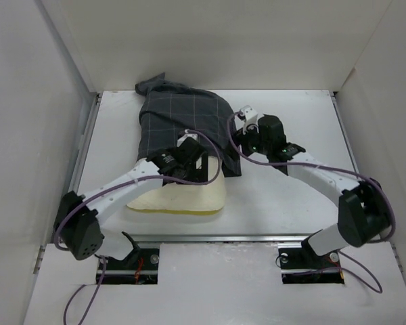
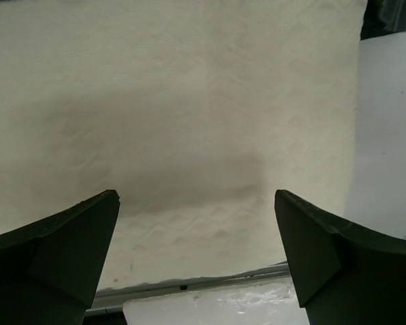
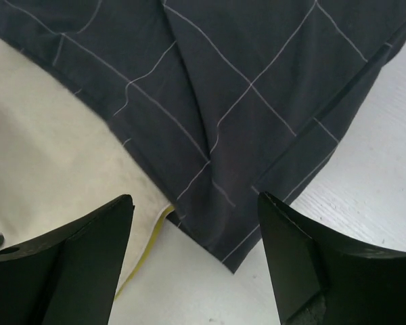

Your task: Put the pillow into the pillowcase

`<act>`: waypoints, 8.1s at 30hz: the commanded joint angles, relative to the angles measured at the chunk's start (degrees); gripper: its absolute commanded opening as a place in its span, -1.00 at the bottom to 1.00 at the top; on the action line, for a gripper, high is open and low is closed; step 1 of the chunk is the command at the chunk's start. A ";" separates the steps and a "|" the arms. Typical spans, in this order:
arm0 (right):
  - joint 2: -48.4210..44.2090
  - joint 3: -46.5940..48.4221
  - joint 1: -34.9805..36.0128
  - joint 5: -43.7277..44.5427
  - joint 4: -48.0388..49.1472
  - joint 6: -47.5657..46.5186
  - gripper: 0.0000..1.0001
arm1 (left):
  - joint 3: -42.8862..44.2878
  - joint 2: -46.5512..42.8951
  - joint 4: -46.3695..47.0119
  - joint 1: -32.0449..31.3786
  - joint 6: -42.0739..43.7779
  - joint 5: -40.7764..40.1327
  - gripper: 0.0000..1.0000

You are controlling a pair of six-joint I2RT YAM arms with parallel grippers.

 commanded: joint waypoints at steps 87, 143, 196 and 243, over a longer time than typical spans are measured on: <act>-10.13 1.31 2.36 13.79 -19.81 12.44 0.99 | -7.43 11.07 26.56 6.62 3.20 22.09 -0.48; 6.94 4.81 21.52 34.87 -35.53 33.26 0.99 | -15.51 -7.25 16.70 13.72 -8.32 -0.07 1.00; -9.11 26.97 7.20 22.58 -42.84 14.02 -1.00 | 3.11 31.77 77.00 4.32 -1.55 21.28 -1.00; 20.07 10.70 18.36 32.15 27.50 14.02 0.36 | -8.22 -27.99 17.07 -7.99 -1.03 18.50 -1.00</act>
